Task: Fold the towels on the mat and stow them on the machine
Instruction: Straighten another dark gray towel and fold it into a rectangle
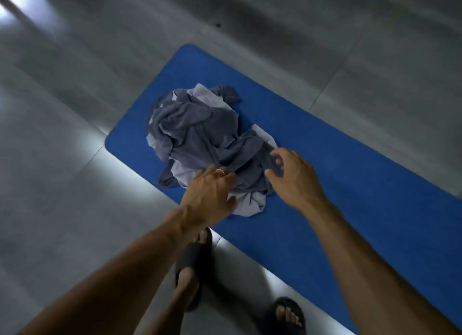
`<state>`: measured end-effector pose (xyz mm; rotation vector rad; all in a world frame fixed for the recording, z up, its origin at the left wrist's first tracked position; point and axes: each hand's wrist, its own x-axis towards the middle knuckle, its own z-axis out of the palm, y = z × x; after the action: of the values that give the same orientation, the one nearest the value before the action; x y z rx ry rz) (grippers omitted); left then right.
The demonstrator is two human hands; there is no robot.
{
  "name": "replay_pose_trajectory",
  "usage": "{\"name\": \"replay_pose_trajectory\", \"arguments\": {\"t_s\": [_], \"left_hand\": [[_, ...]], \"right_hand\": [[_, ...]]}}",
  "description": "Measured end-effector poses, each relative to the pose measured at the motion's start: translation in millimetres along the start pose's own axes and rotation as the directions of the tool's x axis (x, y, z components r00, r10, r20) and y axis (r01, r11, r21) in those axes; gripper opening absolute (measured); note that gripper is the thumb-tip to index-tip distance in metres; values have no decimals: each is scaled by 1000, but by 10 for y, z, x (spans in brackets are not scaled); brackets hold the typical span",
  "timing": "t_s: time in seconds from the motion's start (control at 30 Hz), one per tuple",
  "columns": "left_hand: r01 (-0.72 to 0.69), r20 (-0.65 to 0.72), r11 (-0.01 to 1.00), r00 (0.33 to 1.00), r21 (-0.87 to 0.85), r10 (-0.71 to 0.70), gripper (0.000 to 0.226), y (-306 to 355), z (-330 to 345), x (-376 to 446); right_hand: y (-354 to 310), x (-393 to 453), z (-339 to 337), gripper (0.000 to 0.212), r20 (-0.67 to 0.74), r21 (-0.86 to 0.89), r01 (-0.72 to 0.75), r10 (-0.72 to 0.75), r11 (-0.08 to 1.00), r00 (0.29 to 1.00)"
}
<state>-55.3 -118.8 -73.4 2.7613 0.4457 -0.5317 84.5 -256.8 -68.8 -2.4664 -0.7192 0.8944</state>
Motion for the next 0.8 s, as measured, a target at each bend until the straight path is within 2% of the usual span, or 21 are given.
{"name": "replay_pose_trajectory", "arguments": {"t_s": [0.1,0.17,0.27,0.3,0.33,0.37,0.4,0.47,0.63,0.8], "left_hand": [[-120,56,984,992,128,114,47,-425,520,648],[-212,32,940,977,266,211,50,-681,785,926],[-165,53,904,986,395,157,69,-1073,1049,1168],[-172,28,893,984,417,176,66,-1173,1078,1212],[-206,-8,880,973,428,232,52,-1235,1089,1241],[-248,-65,870,951,425,302,35,-1275,1087,1255],[-275,-105,874,934,402,342,30,-1280,1052,1260],[-288,-127,900,930,326,344,34,-1208,903,1249],[-224,-82,962,968,155,238,35,-817,347,1142],[-361,-79,932,929,21,362,35,-66,-202,1017]], "right_hand": [[282,567,747,42,-2,39,-54,54,998,999],[403,848,1199,47,9,52,-71,71,996,997],[441,1120,1755,69,40,116,-80,76,990,996],[413,1174,1896,74,45,130,-71,65,989,997],[386,1219,2008,70,27,117,-58,55,991,998],[352,1246,2072,56,-14,76,-54,55,996,998],[330,1262,2087,38,-73,35,-62,64,997,995],[314,1230,1983,19,-165,59,-95,103,994,981],[434,791,1202,19,-286,418,-125,261,900,922],[584,170,301,24,-397,666,-97,462,739,793]]}}
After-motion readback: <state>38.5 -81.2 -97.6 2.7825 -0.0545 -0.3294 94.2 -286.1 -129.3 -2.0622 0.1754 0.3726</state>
